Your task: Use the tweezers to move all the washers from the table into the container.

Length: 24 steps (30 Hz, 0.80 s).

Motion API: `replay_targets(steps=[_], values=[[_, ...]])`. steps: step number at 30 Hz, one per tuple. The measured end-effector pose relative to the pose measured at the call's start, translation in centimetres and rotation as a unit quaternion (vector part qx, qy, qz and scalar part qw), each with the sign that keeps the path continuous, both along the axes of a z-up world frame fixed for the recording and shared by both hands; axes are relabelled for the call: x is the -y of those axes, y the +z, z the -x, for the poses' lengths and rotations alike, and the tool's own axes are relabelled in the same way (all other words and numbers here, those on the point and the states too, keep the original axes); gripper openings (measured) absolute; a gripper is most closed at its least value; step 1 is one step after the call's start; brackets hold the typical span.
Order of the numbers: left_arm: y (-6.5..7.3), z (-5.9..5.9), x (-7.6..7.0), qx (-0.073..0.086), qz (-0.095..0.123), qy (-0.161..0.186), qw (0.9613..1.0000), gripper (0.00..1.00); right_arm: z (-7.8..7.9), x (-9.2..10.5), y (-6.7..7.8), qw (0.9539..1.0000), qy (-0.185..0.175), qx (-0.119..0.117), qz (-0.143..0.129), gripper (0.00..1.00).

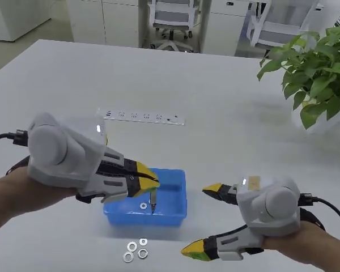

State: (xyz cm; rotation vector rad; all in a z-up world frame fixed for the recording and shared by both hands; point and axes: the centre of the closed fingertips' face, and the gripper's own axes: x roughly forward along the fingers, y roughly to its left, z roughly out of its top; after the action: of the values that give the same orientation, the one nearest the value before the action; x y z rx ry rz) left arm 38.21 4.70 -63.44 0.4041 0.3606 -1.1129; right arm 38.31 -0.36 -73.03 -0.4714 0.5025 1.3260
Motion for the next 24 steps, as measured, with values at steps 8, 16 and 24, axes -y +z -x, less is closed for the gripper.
replay_targets(steps=[8,16,24], values=[[-0.5,0.8,0.3,-0.007,0.001,-0.009,0.9999,0.05,0.8,0.4,-0.1,0.9999,-0.008,-0.010,-0.007,0.91],[-1.4,2.1,0.3,-0.016,0.002,-0.013,0.9998,0.05,1.5,0.4,-0.1,0.9999,-0.006,-0.010,-0.011,1.00],[-2.1,3.1,0.3,-0.024,0.001,-0.015,0.9996,0.05,1.8,0.5,0.0,0.9999,-0.004,-0.007,-0.012,1.00]])
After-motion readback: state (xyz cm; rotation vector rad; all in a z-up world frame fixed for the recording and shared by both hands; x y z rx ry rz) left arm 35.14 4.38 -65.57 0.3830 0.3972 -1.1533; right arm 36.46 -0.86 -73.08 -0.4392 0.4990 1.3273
